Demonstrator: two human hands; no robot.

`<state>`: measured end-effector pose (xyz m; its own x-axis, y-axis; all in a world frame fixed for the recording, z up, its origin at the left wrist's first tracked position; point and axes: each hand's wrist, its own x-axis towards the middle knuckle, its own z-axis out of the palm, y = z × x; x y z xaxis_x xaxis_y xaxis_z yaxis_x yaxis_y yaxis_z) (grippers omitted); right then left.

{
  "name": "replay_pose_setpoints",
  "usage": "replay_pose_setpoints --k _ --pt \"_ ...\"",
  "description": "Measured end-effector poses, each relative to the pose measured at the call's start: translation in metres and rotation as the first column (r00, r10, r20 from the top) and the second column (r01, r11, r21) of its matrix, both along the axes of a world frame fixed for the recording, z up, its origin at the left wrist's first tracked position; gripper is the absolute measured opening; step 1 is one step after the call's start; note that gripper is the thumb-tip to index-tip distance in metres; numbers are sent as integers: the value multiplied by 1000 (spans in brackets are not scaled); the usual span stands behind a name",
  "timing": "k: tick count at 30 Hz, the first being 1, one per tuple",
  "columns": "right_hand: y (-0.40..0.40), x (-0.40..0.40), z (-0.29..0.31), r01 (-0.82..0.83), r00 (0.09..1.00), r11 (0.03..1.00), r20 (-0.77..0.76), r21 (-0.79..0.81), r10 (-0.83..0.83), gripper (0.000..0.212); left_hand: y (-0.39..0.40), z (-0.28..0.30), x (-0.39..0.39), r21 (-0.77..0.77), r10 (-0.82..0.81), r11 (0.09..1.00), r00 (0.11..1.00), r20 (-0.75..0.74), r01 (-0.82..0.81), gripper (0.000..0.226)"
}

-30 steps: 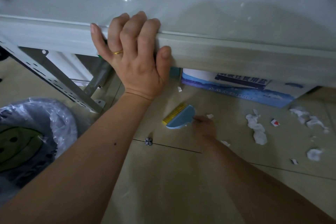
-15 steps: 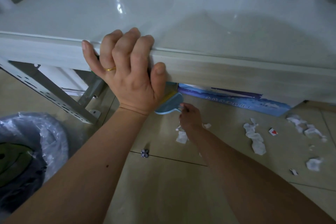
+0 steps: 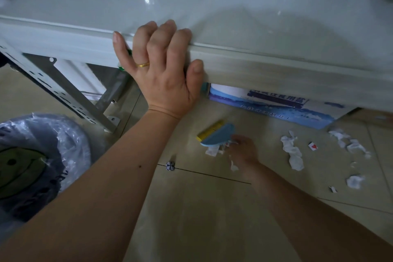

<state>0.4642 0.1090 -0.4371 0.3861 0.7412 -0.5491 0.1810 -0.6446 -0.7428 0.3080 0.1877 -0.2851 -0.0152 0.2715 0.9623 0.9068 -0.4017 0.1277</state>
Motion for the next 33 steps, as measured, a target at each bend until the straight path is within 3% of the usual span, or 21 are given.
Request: replay_pose_setpoints --k 3,5,10,13,21,26,33 --pt "-24 4 21 132 985 990 -117 46 -126 29 -2 1 -1 -25 -4 1000 1000 -2 4 44" --pt "-30 -2 34 126 977 989 -181 83 -109 30 -3 2 -1 -40 -2 999 1000 -5 1 44" --pt "-25 -49 25 -188 980 979 -45 76 191 45 -2 1 -1 -52 -7 999 1000 -13 6 44" --pt "-23 -83 21 -439 898 898 13 16 439 46 0 0 -2 -47 -10 999 1000 -20 9 44" --pt "-13 -66 32 -551 820 824 101 -132 564 40 1 1 -2 -41 -47 998 999 -6 47 43" --pt "-17 -29 37 -491 840 852 159 -181 518 35 -2 2 -3 -42 -36 998 999 -24 35 43" --pt "-34 31 52 -261 934 941 188 -215 302 34 -5 3 -8 -70 -14 998 998 -53 11 42"
